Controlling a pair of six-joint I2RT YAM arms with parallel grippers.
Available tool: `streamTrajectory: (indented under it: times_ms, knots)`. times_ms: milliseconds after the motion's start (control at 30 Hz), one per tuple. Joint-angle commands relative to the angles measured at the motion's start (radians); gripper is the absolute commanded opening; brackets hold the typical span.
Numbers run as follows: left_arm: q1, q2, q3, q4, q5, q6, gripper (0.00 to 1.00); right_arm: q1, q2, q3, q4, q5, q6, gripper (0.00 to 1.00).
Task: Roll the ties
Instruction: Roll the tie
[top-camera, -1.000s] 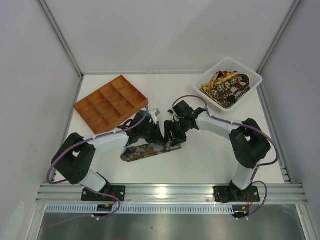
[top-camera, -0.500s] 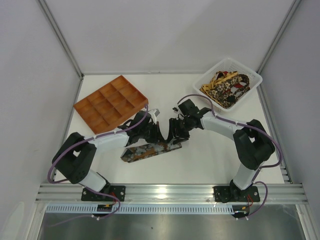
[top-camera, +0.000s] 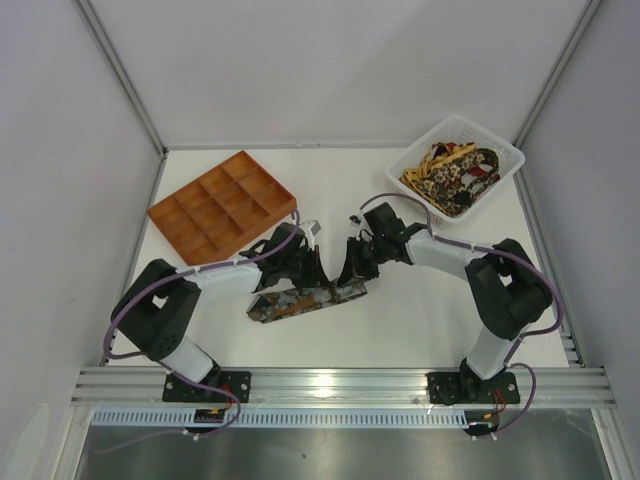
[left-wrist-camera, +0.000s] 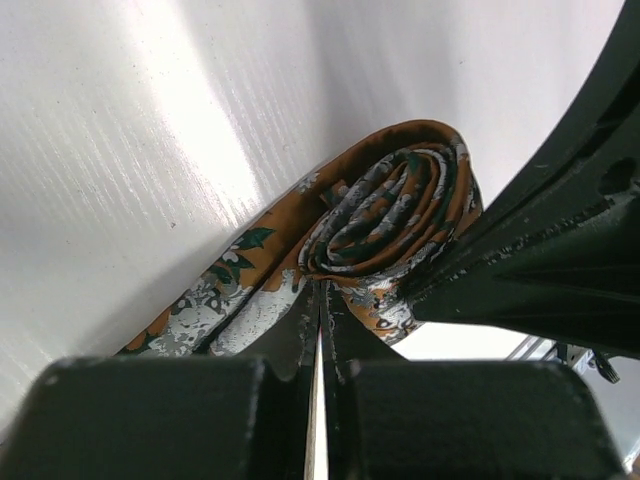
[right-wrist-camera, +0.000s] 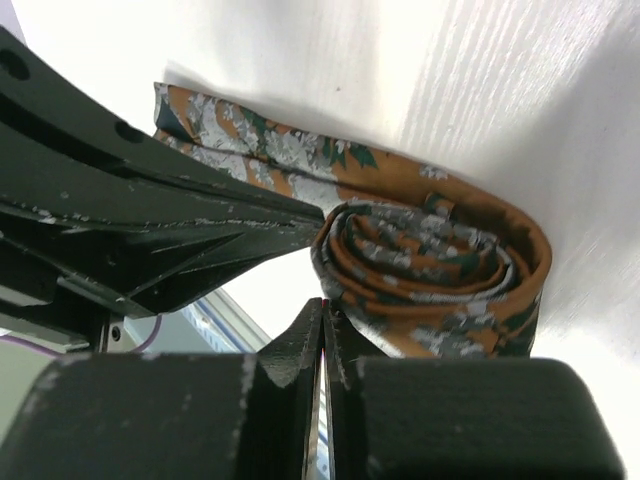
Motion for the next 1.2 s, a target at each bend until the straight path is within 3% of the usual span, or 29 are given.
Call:
streamTrajectory:
  times_ms: [0,133,267,333,367,567,600,767,900,1167]
  knots:
    - [0.007,0.013,0.016,0.025,0.013,0.007,0.02,-0.012,0.022,-0.02,0.079,-0.011,-0.006,0.06]
    - [0.007,-0.003,0.016,0.027,0.021,0.012,0.04,-0.02,0.037,-0.036,0.102,-0.012,-0.013,0.05]
    - [0.009,-0.071,0.004,0.044,0.033,0.035,0.19,-0.031,0.037,-0.043,0.111,-0.022,-0.017,0.04]
    - [0.007,-0.105,-0.013,0.068,0.039,0.058,0.32,-0.037,0.034,-0.044,0.111,-0.025,-0.019,0.05]
    - [0.007,-0.145,-0.028,0.09,0.044,0.072,0.45,-0.038,0.032,-0.044,0.109,-0.031,-0.019,0.05]
    - [0.001,-0.213,-0.12,0.298,0.134,0.154,0.69,-0.046,0.038,-0.041,0.105,-0.066,-0.014,0.04]
    - [-0.004,-0.219,-0.137,0.324,0.127,0.194,0.8,-0.048,0.037,-0.043,0.109,-0.071,-0.02,0.04]
    - [-0.105,-0.258,-0.186,0.397,0.015,0.389,0.88,-0.049,0.04,-0.047,0.097,-0.095,-0.046,0.05]
    - [-0.174,-0.161,-0.041,0.219,-0.065,0.548,0.89,-0.06,0.048,-0.044,0.089,-0.117,-0.074,0.04]
    - [-0.211,-0.066,0.041,0.147,-0.136,0.725,0.93,-0.075,0.045,-0.053,0.099,-0.152,-0.106,0.04]
